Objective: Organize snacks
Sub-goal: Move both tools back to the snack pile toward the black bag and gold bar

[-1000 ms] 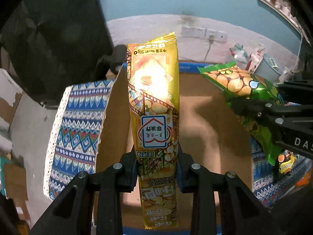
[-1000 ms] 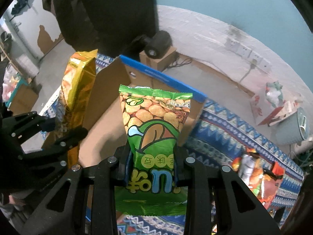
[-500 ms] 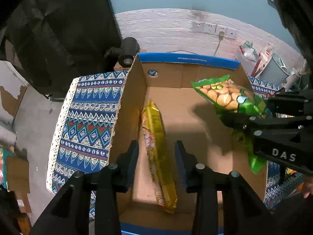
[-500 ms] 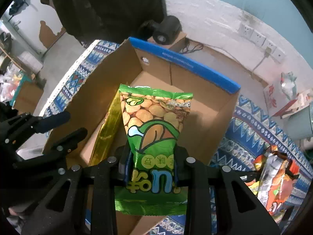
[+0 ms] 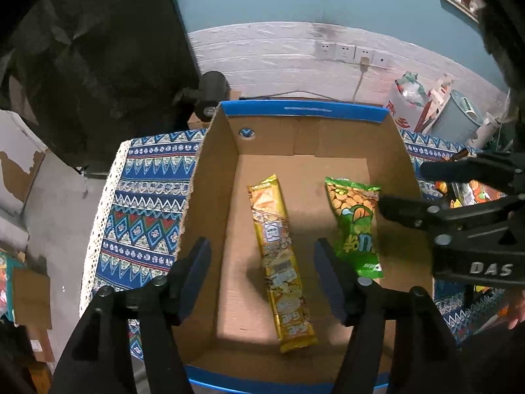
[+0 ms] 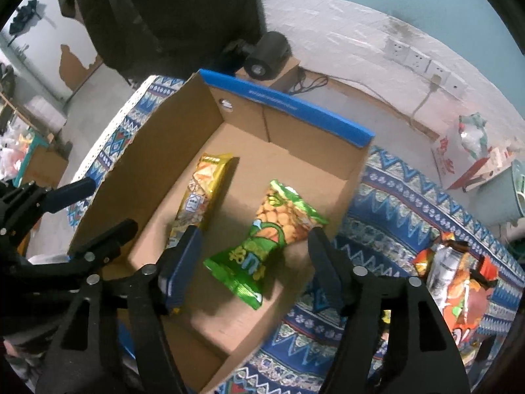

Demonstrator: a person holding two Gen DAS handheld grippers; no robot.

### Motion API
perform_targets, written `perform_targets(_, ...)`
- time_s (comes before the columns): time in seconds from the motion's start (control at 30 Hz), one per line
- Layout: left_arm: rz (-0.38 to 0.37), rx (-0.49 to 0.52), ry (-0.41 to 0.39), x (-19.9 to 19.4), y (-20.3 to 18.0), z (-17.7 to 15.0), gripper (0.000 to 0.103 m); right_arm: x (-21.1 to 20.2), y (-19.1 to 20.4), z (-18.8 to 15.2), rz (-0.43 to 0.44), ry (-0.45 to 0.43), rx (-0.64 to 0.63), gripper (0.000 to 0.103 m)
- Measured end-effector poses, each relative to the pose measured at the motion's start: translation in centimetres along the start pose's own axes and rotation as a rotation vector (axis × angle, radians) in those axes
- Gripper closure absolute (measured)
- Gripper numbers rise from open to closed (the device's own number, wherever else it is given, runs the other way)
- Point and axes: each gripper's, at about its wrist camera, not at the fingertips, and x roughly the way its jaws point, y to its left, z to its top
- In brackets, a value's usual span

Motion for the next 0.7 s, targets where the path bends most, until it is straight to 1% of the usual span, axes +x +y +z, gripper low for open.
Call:
perform_targets(0.07, -0.005, 0.007, 0.002, -0.1, -0.5, 0.0, 0.035, -0.7, -0.4, -0.2, -0.009, -0.013, 0.007, 0.028)
perform_targets(0.1, -0.007, 0.008, 0.003, -0.2, -0.7, 0.0, 0.032, -1.1, -0.7, -0.3, -0.01, -0.019, 0.014, 0.028)
perform_targets(0.13, -0.009, 0.01, 0.004, -0.3, -1.0, 0.1, 0.029, -1.6, -1.1, -0.6, -0.01, -0.025, 0.023, 0.027)
perform_targets(0.27, -0.016, 0.029, -0.005, -0.9, -2.3, 0.1, 0.028, -2.8, -2.3, -1.5, -0.035, -0.035, 0.042, 0.026)
perform_targets(0.37, -0.011, 0.051, -0.014, -1.3, -3.4, 0.2, 0.024, -3.8, -3.5, -2.4, -0.052, -0.043, 0.053, 0.025)
perform_targets(0.5, -0.011, 0.082, -0.023, -1.7, -4.9, 0.3, 0.024, -5.0, -5.2, -3.9, -0.094, -0.051, 0.067, 0.024)
perform_targets(0.6, -0.009, 0.104, -0.021, -1.9, -6.2, 0.5, 0.024, -6.0, -6.8, -5.3, -0.106, -0.051, 0.095, 0.024)
perform_targets(0.7, -0.028, 0.121, -0.013, -2.0, -7.6, 0.6, 0.024, -6.8, -8.4, -6.5, -0.122, -0.049, 0.123, 0.024)
